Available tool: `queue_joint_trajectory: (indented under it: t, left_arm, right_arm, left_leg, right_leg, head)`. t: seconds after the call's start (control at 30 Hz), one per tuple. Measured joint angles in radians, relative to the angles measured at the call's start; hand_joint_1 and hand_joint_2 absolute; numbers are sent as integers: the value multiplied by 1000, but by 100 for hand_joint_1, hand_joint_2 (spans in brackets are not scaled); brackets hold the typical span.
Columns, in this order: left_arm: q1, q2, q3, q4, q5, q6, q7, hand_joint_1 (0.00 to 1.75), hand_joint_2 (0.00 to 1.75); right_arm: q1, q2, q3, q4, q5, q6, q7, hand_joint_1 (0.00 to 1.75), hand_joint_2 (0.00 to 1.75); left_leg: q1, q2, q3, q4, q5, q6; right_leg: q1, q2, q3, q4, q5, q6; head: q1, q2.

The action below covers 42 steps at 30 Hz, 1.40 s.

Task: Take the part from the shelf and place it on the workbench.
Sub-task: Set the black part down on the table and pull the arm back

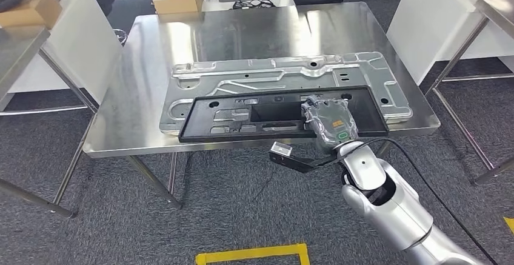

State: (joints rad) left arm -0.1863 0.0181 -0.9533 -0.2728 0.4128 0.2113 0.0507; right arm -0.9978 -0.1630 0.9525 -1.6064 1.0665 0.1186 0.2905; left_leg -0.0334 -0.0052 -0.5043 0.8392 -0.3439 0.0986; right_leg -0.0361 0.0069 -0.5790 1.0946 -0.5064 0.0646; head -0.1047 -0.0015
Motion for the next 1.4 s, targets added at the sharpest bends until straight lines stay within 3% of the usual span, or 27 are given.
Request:
queue_joint_trajectory:
  t: [0.07, 0.1, 0.13, 0.2, 0.27, 0.3, 0.4, 0.47, 0.53, 0.6, 0.63, 0.67, 0.7, 0.77, 0.8, 0.83, 0.93, 0.97, 1.0, 1.07, 1.13, 1.17, 1.2, 1.3, 1.33, 1.4]
  left_arm:
    - [2, -2, 0, 0, 0, 0, 0, 0, 175]
    - [4, -3, 0, 0, 0, 0, 0, 0, 175]
    - [6, -4, 0, 0, 0, 0, 0, 0, 175]
    - [7, -6, 0, 0, 0, 0, 0, 0, 175]
    - [7, -6, 0, 0, 0, 0, 0, 0, 175]
    - [6, -6, 0, 0, 0, 0, 0, 0, 175]
    - [5, -6, 0, 0, -1, 1, 0, 0, 175]
    - [2, -6, 0, 0, 0, 2, 0, 0, 175]
    - [-4, -7, 2, 0, 1, 4, -2, 0, 175]
    - [-11, -7, 4, 0, 1, 4, -3, 0, 175]
    - [-13, -7, 5, -1, 1, 4, -3, 0, 175]
    - [-14, -7, 5, -1, 1, 4, -2, 0, 175]
    - [-14, -7, 6, -1, 0, 4, -2, 0, 175]
    - [-9, -6, 7, 0, 0, 4, -1, 0, 175]
    - [-7, -5, 8, 0, 0, 4, -1, 0, 175]
    - [-4, -4, 9, 0, 0, 4, 0, 0, 175]
    - [0, -5, 13, 0, -1, 5, 0, 0, 175]
    - [1, -5, 14, 0, -1, 5, 0, 0, 175]
    - [1, -6, 15, 0, -1, 5, -1, 0, 175]
    - [0, -7, 16, 0, -1, 5, -1, 0, 175]
    - [4, -8, 16, 0, -1, 4, -1, 0, 175]
    - [7, -8, 16, 0, -1, 4, -1, 0, 175]
    - [9, -8, 16, 0, -1, 4, -1, 0, 175]
    - [11, -9, 17, 0, -2, 4, 0, 0, 175]
    - [10, -9, 17, 0, -2, 4, 0, 0, 175]
    - [7, -8, 17, 0, -2, 4, 2, 0, 175]
  right_arm:
    - [8, -2, 0, 0, -1, 0, 0, 175, 175]
    - [12, -3, 1, 0, -1, 0, -1, 175, 175]
    - [14, -3, 1, 0, -1, 1, -1, 175, 175]
    - [15, -4, 1, 0, -1, 1, -2, 175, 175]
    - [17, -6, 1, 0, -2, 2, -2, 175, 175]
    - [18, -6, 1, 0, -3, 3, -2, 175, 175]
    - [15, -5, 1, -2, -4, 4, -2, 175, 175]
    - [11, -3, 1, -3, -3, 4, -2, 175, 175]
    - [11, -3, 1, -3, -2, 4, -1, 175, 175]
    - [14, -3, 1, -3, -2, 4, -1, 175, 175]
    - [15, -3, 1, -3, -2, 4, -1, 175, 175]
    - [16, -2, 1, -3, -2, 4, -2, 175, 175]
    - [17, -2, 2, -3, -2, 4, -2, 175, 175]
    - [15, -2, 1, -3, -2, 4, -2, 175, 175]
    - [14, -2, 1, -3, -2, 4, -2, 175, 175]
    - [13, -2, 1, -3, -2, 4, -2, 175, 175]
    - [10, -2, 1, -3, -1, 4, -2, 175, 175]
    - [8, -2, 0, -4, -1, 4, -2, 175, 175]
    - [7, -2, 0, -5, -1, 4, -2, 175, 175]
    - [11, -2, 0, -6, -1, 3, -2, 175, 175]
    - [18, -3, 1, -6, -2, 3, -2, 175, 175]
    - [20, -4, 1, -6, -1, 3, -2, 175, 175]
    - [21, -4, 1, -6, -1, 3, -2, 175, 175]
    - [22, -5, 2, -5, -2, 4, -3, 175, 175]
    - [23, -5, 2, -4, -2, 4, -3, 175, 175]
    - [23, -5, 3, -3, -3, 4, -3, 175, 175]
  left_leg:
    - [-3, -1, 14, 1, -15, 2]
    - [-4, -2, 23, 2, -24, 1]
    - [-4, -4, 34, 4, -35, 0]
    - [-4, -6, 56, 10, -59, -7]
    - [-6, -7, 68, 19, -85, -14]
    - [-8, -8, 73, 22, -94, -17]
    - [-8, -7, 74, 48, -109, -26]
    - [1, -5, 17, 149, -136, -43]
    - [14, -2, -73, 293, -190, -62]
    - [21, 0, -129, 367, -227, -68]
    - [22, 0, -138, 363, -224, -67]
    - [22, 0, -135, 333, -204, -64]
    - [20, 0, -126, 279, -164, -56]
    - [6, 0, -88, 128, -49, -29]
    - [-3, -3, -74, 70, -8, -15]
    - [-11, -5, -66, 33, 14, -4]
    - [-14, -9, -41, 6, 12, 6]
    - [-11, -8, -31, 5, 9, 9]
    - [-9, -8, -21, 5, 7, 12]
    - [-8, -8, -11, 8, -3, 18]
    - [-9, -10, 4, 9, -19, 18]
    - [-9, -12, 15, 10, -30, 16]
    - [-9, -13, 28, 12, -41, 14]
    - [-12, -16, 60, 23, -81, 3]
    - [-14, -17, 65, 25, -92, 0]
    - [-16, -18, 70, 32, -105, -3]
  right_leg:
    - [6, 0, -84, 114, -43, 2]
    - [9, 0, -104, 119, -42, 3]
    - [10, 0, -107, 88, -22, 3]
    - [9, -1, -75, -53, 79, 3]
    - [8, -3, -45, -162, 157, -6]
    - [8, -3, -39, -181, 170, -14]
    - [3, -4, -26, -184, 161, -33]
    - [-1, -3, -13, -185, 152, -38]
    - [-2, -2, -2, -185, 140, -39]
    - [-2, -3, 9, -185, 129, -38]
    - [-1, -2, 18, -185, 122, -38]
    - [0, -2, 29, -185, 114, -37]
    - [2, -1, 45, -187, 104, -37]
    - [3, 0, 70, -195, 91, -35]
    - [3, 2, 80, -200, 85, -31]
    - [3, 3, 88, -203, 82, -26]
    - [8, 4, 98, -185, 72, -14]
    - [9, 3, 88, -159, 57, -12]
    - [10, 3, 64, -113, 34, -11]
    - [12, 2, -19, 31, -22, -7]
    - [12, 2, -94, 122, -51, -2]
    - [12, 1, -107, 112, -40, 0]
    - [12, 0, -101, 66, -8, 1]
    - [12, -2, -51, -142, 141, -5]
    - [12, -1, -42, -177, 167, -11]
    - [10, -2, -34, -187, 167, -27]
  head:
    - [0, 0]
    - [0, 0]
    - [0, 0]
    - [0, 0]
    - [0, 0]
    - [0, 0]
    - [0, 0]
    - [0, 0]
    - [0, 0]
    - [0, 0]
    - [0, 0]
    - [0, 0]
    - [0, 0]
    - [0, 0]
    - [0, 0]
    - [0, 0]
    - [0, 0]
    - [0, 0]
    - [0, 0]
    - [0, 0]
    - [0, 0]
    - [0, 0]
    - [0, 0]
    - [0, 0]
    - [0, 0]
    - [0, 0]
